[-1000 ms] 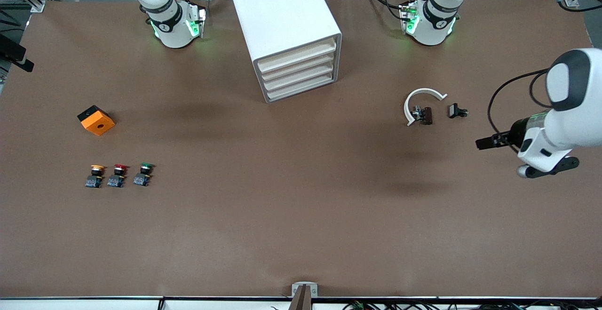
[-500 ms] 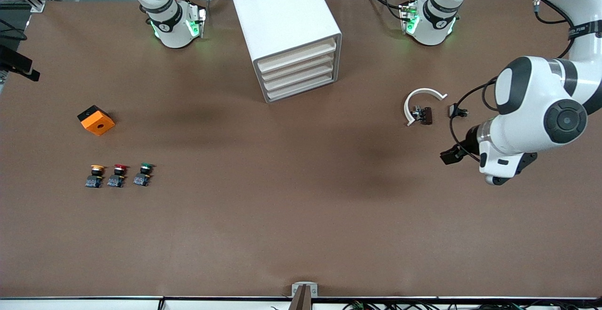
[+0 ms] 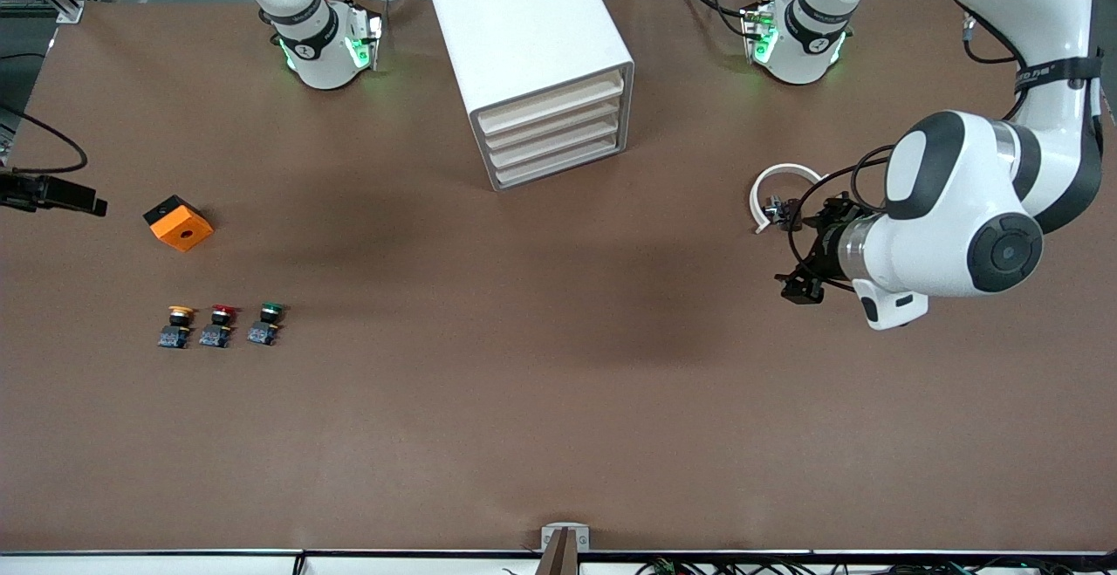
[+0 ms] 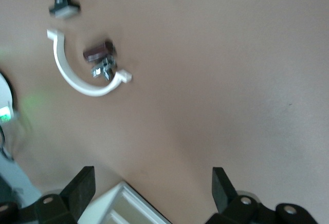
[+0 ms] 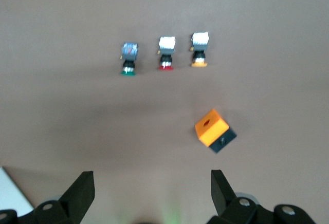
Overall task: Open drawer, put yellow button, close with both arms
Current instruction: 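Move the left gripper to the cabinet while the right gripper reaches buttons, then pull a drawer open with the left gripper while the right grasps yellow button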
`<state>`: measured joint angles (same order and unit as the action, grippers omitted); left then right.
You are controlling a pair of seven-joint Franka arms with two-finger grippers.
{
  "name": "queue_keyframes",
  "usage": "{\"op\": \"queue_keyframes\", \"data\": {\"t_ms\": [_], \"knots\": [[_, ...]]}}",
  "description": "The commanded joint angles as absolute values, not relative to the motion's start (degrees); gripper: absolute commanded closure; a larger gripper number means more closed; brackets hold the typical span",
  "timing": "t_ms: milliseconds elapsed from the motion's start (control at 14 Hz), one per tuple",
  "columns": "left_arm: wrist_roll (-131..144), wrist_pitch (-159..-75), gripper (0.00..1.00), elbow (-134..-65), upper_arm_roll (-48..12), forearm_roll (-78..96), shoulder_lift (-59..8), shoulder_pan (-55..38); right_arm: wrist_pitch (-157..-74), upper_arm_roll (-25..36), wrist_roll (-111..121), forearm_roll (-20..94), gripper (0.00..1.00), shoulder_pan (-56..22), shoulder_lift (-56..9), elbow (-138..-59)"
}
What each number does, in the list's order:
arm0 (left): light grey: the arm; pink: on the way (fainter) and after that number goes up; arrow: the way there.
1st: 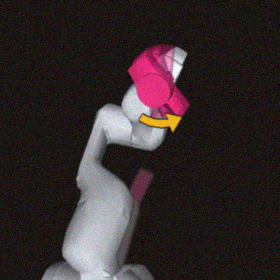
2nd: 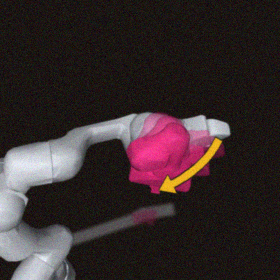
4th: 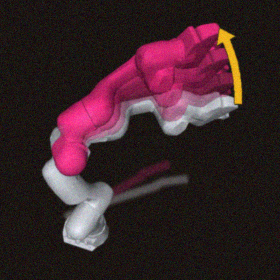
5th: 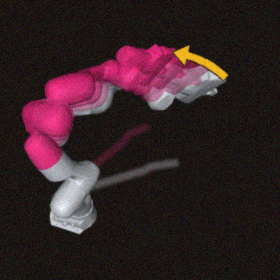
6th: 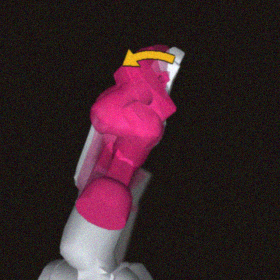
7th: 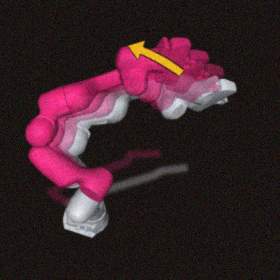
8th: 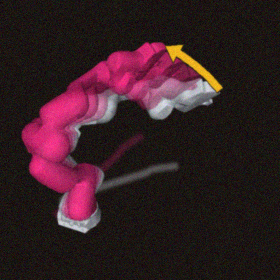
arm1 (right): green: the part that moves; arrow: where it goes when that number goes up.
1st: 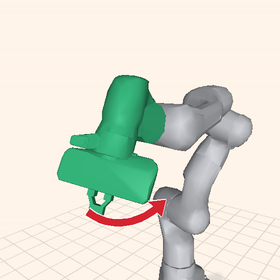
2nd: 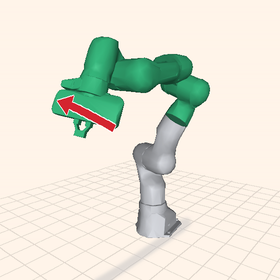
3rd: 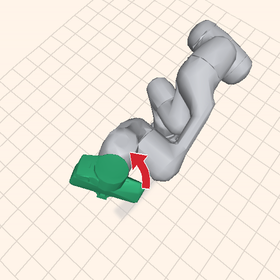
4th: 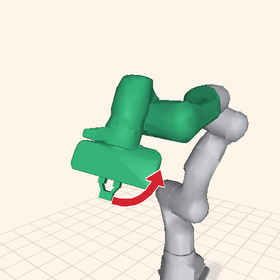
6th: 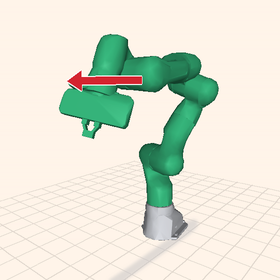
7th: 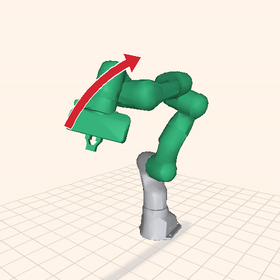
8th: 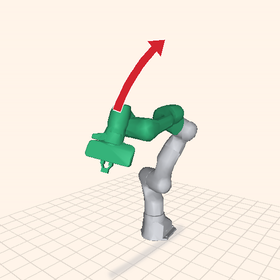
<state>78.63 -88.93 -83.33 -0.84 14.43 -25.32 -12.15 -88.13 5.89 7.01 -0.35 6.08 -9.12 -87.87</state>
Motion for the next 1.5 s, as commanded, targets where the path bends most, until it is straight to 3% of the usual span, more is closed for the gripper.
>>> {"op": "queue_keyframes", "data": {"t_ms": [0, 214, 571, 1071, 1429], "knots": [[84.5, -86.9, 0.0, -80.1, -1.6, 18.8, -29.0, -11.9, -90.0, 5.3, 7.5, -1.7, 0.0, 7.7, -10.4, -86.0], [92.0, -86.4, 0.0, -80.0, -2.1, 24.1, -32.2, -11.4, -97.0, 5.2, 8.2, -2.2, 0.0, 11.3, -14.7, -87.9], [104.6, -78.0, 0.0, -78.0, -2.3, 33.0, -38.8, -11.3, -112.6, 5.1, 14.8, -1.7, 0.0, 16.3, -25.7, -89.2], [118.3, -66.4, 0.0, -78.9, -5.2, 42.7, -43.2, -11.2, -127.1, 4.8, 14.3, 1.5, 0.0, 16.6, -28.8, -97.3], [125.3, -65.7, 0.0, -81.5, -8.9, 45.0, -44.4, -11.4, -133.1, 4.7, 14.2, 5.6, 0.0, 15.2, -34.3, -97.3]]}}
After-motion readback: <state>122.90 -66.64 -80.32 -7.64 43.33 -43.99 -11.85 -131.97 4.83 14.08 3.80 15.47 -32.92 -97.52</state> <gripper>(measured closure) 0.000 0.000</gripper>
